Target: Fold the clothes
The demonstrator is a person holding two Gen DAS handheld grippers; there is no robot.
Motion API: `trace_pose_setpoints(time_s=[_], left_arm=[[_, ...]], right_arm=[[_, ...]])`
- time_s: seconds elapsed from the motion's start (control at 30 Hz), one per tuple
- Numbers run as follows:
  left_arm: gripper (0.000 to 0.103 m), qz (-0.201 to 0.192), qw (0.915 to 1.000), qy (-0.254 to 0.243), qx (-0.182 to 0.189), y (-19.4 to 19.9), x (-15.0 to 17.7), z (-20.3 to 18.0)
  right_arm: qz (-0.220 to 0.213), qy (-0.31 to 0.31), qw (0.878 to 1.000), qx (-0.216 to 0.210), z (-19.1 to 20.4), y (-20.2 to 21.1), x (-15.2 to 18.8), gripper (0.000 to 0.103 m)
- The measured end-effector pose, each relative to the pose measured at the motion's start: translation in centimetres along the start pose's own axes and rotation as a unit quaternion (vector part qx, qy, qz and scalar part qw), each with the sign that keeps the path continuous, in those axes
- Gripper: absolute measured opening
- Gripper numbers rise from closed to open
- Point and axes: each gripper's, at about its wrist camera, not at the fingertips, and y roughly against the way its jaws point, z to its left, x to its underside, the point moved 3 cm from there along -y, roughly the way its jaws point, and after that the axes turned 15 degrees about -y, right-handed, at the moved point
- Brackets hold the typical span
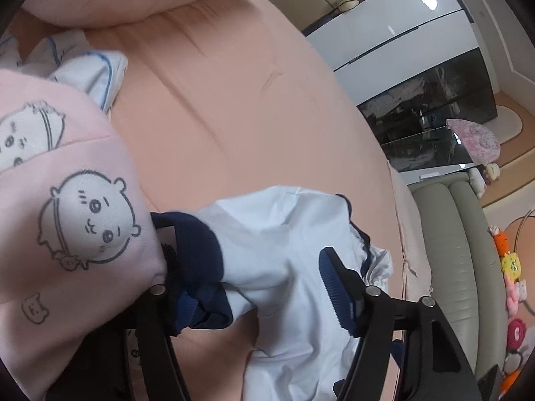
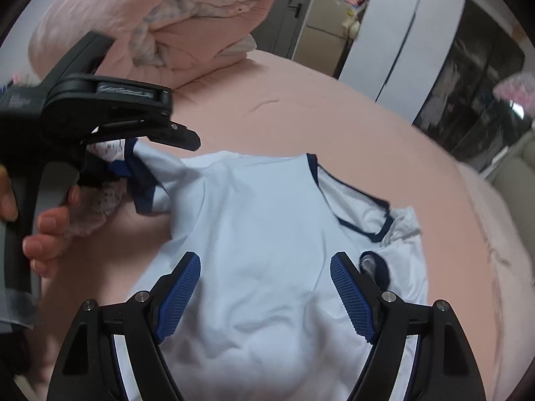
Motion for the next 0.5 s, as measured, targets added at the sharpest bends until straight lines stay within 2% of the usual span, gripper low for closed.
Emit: trace_pose_setpoints(time_s=[0.03,0.1,0.2,0.3,0.4,0.5], left_arm=[[0.051,0.005,1.0000,0.000,-0.005,-0.1,0.0,0.2],[0.034,0.019,0.9997,-0.003,-0.015,-0.2,0.1,0.7],[0.023,0.042,0.9990,-0.016,-0.008,-0.1,0.2,1.3],[0.021,0.062,0.9977,-0.029,0.001,0.2,0.3,1.5],[0.021,0.067,0.9973,-0.019,0.022,0.5,0.2,2.2],[0.021,0.065,0.9970,-0.003,0.042,0.7,-0.2,3.1]], right_arm=[[-0.006,0.011,1.000,0.007,0.2,0.0,0.2,0.080],[-0.019,0.033,0.999,0.017,0.8,0.0,0.4,0.080],[-0.048,0.075,0.996,0.025,2.1,0.2,0.7,0.080],[-0.084,0.130,0.988,0.029,4.3,0.5,0.7,0.080],[-0.122,0.211,0.968,0.050,7.2,0.3,0.9,0.080],[-0.144,0.305,0.939,0.069,10.5,-0.6,2.0,0.080]])
